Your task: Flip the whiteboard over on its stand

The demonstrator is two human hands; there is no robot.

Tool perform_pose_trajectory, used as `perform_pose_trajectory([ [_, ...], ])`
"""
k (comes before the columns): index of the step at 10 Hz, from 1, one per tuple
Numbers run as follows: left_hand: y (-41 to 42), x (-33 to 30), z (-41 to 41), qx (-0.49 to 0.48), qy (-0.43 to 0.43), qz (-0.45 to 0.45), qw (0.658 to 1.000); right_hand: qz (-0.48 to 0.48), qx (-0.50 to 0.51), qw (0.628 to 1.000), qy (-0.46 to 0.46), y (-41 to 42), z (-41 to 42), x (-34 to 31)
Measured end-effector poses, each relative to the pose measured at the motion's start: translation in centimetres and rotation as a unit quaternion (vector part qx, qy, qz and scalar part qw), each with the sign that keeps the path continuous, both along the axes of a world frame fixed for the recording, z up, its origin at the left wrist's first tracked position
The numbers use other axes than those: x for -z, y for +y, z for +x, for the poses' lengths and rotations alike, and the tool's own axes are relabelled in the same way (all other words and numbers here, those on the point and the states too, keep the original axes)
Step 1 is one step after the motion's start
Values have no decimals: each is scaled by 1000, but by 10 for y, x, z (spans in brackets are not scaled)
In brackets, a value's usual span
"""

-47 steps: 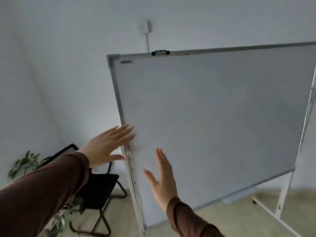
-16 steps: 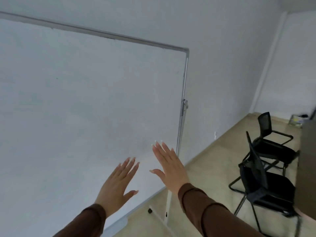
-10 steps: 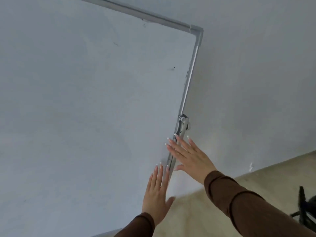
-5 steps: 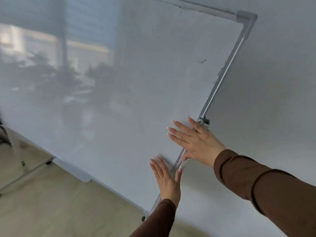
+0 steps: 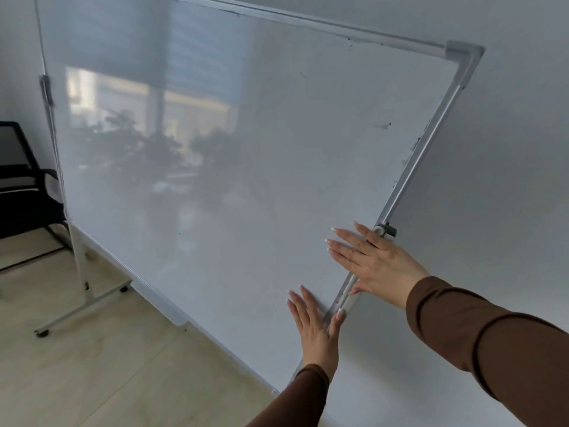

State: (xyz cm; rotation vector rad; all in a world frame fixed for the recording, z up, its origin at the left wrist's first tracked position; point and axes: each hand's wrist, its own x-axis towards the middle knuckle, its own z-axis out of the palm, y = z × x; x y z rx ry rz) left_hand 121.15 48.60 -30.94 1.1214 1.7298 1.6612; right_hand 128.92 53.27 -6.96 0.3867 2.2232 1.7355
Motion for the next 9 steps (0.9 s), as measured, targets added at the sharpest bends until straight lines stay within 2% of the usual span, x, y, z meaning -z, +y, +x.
perform_pose_trajectory([
  [4,39,8,13,-22,40,-9,999,-6,-16,1000,2,43,15,2],
  [6,34,11,7,-3,60,-30,998,-14,5,1000,-1,37,18,5],
  [7,18,-2,-3,33,52,-41,997,-39,0,999,38,20,14,-1],
  [8,-4,-37,-32,63,-3,-10,998,-122,-46,979,159,0,-2,-9],
  [9,-29,-101,-92,120,-40,68,990,-238,-146,874,397,-38,-34,-27],
])
